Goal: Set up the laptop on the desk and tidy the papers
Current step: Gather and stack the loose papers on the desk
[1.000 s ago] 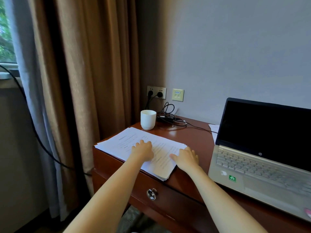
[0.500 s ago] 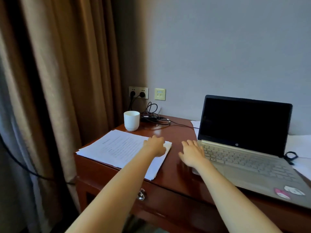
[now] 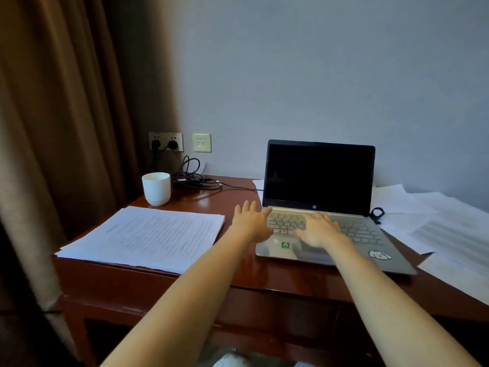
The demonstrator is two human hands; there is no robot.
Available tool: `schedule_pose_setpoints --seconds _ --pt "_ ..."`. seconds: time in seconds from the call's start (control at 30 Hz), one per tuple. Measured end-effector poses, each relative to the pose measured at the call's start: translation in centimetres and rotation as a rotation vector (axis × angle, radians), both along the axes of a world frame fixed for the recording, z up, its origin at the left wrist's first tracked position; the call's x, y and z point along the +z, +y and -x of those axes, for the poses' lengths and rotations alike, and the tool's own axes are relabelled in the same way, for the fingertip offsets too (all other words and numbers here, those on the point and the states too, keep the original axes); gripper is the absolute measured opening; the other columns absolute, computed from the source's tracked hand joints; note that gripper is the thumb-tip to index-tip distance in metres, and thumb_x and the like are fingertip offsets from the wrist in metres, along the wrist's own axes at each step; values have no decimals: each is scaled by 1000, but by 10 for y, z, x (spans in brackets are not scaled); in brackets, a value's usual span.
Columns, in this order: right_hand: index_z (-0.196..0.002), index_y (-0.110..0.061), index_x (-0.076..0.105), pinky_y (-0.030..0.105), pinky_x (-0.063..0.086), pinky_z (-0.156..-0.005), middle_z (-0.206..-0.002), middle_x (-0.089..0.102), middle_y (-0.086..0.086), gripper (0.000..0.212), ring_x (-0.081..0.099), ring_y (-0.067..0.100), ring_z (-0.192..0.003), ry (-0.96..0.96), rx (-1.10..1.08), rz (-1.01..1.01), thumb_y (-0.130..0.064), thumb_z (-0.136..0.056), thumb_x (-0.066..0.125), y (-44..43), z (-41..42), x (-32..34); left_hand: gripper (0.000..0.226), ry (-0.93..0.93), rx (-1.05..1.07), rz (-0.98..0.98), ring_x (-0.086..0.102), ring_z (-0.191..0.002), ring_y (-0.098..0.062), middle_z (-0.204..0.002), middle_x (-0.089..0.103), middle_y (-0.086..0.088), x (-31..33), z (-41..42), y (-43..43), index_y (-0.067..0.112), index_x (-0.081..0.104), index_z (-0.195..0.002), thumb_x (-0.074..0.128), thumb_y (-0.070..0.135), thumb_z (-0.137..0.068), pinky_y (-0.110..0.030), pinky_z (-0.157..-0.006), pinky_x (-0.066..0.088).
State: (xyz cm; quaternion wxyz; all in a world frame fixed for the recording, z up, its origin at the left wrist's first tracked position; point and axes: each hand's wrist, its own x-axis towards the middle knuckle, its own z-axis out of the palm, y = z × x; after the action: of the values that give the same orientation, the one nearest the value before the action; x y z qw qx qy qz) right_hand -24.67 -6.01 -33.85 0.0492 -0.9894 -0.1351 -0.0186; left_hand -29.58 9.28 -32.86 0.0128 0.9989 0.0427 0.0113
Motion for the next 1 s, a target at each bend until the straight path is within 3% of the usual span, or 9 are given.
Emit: schedule_pose_setpoints --seconds 0.23,0.47,0.8,1.0 --pt "-150 -18 15 45 13 -117 -158 12 9 65 9 28 -145 29 -104 2 -47 -97 37 -50 3 6 63 31 -128 1 -4 -146 -34 -158 0 -16 2 -26 -47 27 6 -151 35 42 -98 -49 -116 0" --pt "-145 -21 27 42 24 -111 -150 27 10 54 22 29 -138 24 -220 15 -42 -96 37 -110 4 6 62 29 -271 24 -5 -146 -34 -158 -1 -16 5 -43 -111 25 8 -151 37 39 -98 -48 -117 -1" --pt "-145 -17 29 42 26 -108 -150 25 13 55 21 31 -139 90 -392 117 -43 -97 35 -197 12 -3 61 45 -423 56 0 -146 -31 -157 7 -16 -6 -61 -206 27 16 -150 40 38 -95 -46 -117 2" --pt "-144 -17 30 43 26 -108 -149 25 14 54 22 32 -138 126 -450 127 -42 -97 34 -242 10 -11 56 90 -511 70 -7 -146 -32 -158 2 -15 -13 -68 -254 25 19 -150 35 36 -98 -48 -116 0"
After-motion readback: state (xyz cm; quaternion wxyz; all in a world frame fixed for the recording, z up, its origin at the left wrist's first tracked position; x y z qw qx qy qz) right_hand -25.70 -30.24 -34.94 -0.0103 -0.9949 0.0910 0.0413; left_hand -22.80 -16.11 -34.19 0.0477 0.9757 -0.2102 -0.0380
